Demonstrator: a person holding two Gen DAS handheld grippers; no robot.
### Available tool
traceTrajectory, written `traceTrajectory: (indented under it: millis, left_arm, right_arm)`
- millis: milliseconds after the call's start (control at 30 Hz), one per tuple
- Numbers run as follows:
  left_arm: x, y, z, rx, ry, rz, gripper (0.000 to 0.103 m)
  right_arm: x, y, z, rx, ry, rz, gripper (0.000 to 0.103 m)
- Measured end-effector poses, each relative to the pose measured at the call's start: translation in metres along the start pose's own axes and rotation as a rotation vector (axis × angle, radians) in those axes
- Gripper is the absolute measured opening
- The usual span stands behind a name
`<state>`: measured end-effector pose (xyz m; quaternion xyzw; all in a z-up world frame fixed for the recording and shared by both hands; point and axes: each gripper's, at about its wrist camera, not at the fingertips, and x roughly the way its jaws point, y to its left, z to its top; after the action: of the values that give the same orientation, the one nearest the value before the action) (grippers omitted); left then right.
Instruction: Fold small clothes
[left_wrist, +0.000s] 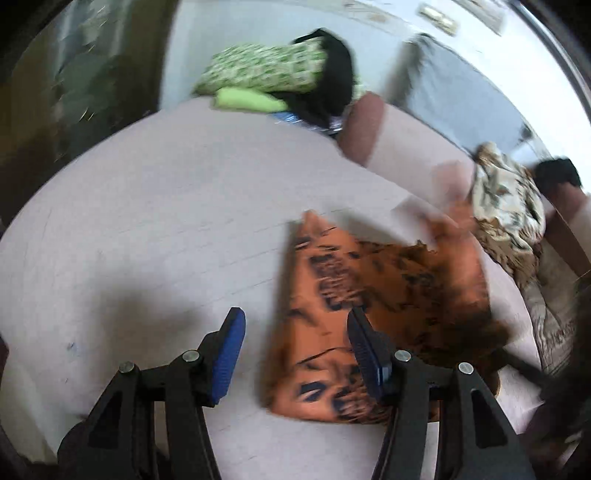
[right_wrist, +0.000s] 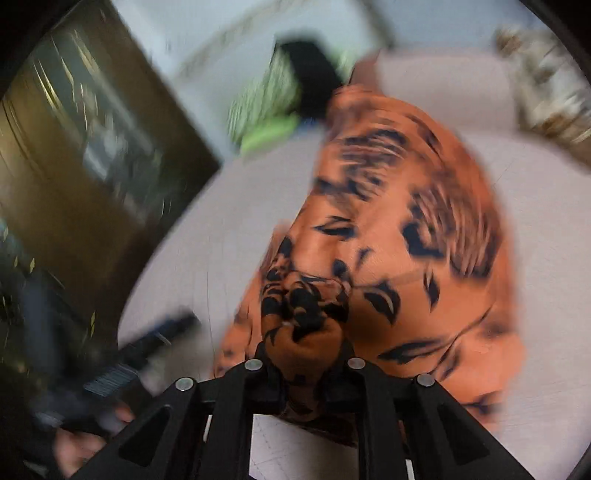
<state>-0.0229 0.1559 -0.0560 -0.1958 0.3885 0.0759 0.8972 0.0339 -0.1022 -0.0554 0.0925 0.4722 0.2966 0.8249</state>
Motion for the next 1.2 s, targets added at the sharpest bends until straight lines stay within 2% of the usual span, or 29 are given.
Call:
traceTrajectory:
  millis: [33, 67, 100, 133, 167, 200, 267, 333, 433, 500, 600, 667, 700, 733, 767, 867, 933, 1000, 1100, 1133, 1167, 1200]
  left_arm:
    - [0.002, 0.006, 0.0, -0.02, 0.016, 0.001, 0.058]
    - [0.002, 0.011, -0.002, -0.037, 0.033, -0.005, 0.058]
    - [0.002, 0.013, -0.003, -0.047, 0.049, -0.022, 0.058]
    - [0.001, 0.011, -0.005, -0.044, 0.052, -0.041, 0.058]
    - [0.001, 0.008, -0.006, -0.036, 0.049, -0.056, 0.058]
    - [0.001, 0.004, -0.006, -0.027, 0.052, -0.08, 0.058]
    - [0.004, -0.012, -0.008, -0.023, 0.076, -0.143, 0.058]
    - [0.008, -0.03, -0.011, -0.014, 0.101, -0.228, 0.059]
    - [0.015, -0.057, -0.02, 0.023, 0.16, -0.317, 0.059]
    - [0.027, -0.069, -0.028, 0.037, 0.198, -0.321, 0.059]
    - [0.046, -0.066, -0.036, -0.009, 0.258, -0.292, 0.059]
    - [0.053, -0.065, -0.035, -0.026, 0.277, -0.301, 0.056]
    - [0.055, -0.066, -0.033, -0.028, 0.278, -0.301, 0.048]
    - [0.056, -0.066, -0.031, -0.019, 0.287, -0.287, 0.021]
    - [0.06, -0.066, -0.03, -0.01, 0.306, -0.262, 0.007]
    - [0.07, -0.054, -0.026, -0.085, 0.354, -0.264, 0.006]
    - [0.058, -0.054, -0.018, -0.059, 0.3, -0.253, 0.006]
    - [0.038, -0.059, -0.009, -0.027, 0.236, -0.273, 0.006]
    - [0.035, -0.055, -0.011, -0.041, 0.23, -0.293, 0.013]
    - [0.041, -0.049, -0.016, -0.061, 0.254, -0.282, 0.03]
    - [0.048, -0.044, -0.023, -0.087, 0.286, -0.261, 0.053]
    - [0.054, -0.036, -0.029, -0.129, 0.314, -0.235, 0.059]
  right_arm:
    - [0.031, -0.005, -0.009, 0.02, 0.115, 0.021, 0.03]
    - [0.048, -0.009, -0.018, 0.042, 0.178, 0.03, 0.031]
    - [0.039, -0.007, -0.019, 0.036, 0.107, 0.045, 0.035]
    - [0.032, -0.006, -0.019, 0.03, 0.077, 0.063, 0.044]
    - [0.024, -0.007, -0.017, 0.041, 0.074, 0.107, 0.07]
    - [0.014, -0.011, -0.015, 0.078, 0.068, 0.158, 0.076]
    - [-0.006, -0.017, -0.014, 0.109, 0.032, 0.182, 0.076]
    - [-0.029, -0.028, -0.016, 0.134, -0.027, 0.164, 0.077]
    - [-0.057, -0.052, -0.026, 0.202, -0.099, 0.143, 0.078]
    - [-0.07, -0.065, -0.035, 0.254, -0.137, 0.126, 0.078]
    - [-0.081, -0.082, -0.045, 0.312, -0.156, 0.113, 0.078]
    - [-0.083, -0.091, -0.05, 0.343, -0.161, 0.12, 0.078]
    - [-0.086, -0.097, -0.05, 0.349, -0.163, 0.117, 0.078]
    - [-0.086, -0.099, -0.048, 0.353, -0.163, 0.115, 0.078]
    - [-0.084, -0.099, -0.047, 0.355, -0.161, 0.118, 0.078]
    - [-0.081, -0.096, -0.042, 0.345, -0.157, 0.121, 0.078]
    - [-0.084, -0.096, -0.043, 0.337, -0.156, 0.122, 0.078]
    - [-0.083, -0.098, -0.042, 0.34, -0.156, 0.118, 0.078]
    - [-0.078, -0.101, -0.042, 0.358, -0.14, 0.119, 0.078]
    - [-0.078, -0.101, -0.042, 0.361, -0.139, 0.119, 0.078]
    - [-0.077, -0.1, -0.042, 0.358, -0.138, 0.121, 0.078]
    - [-0.077, -0.099, -0.042, 0.352, -0.135, 0.122, 0.078]
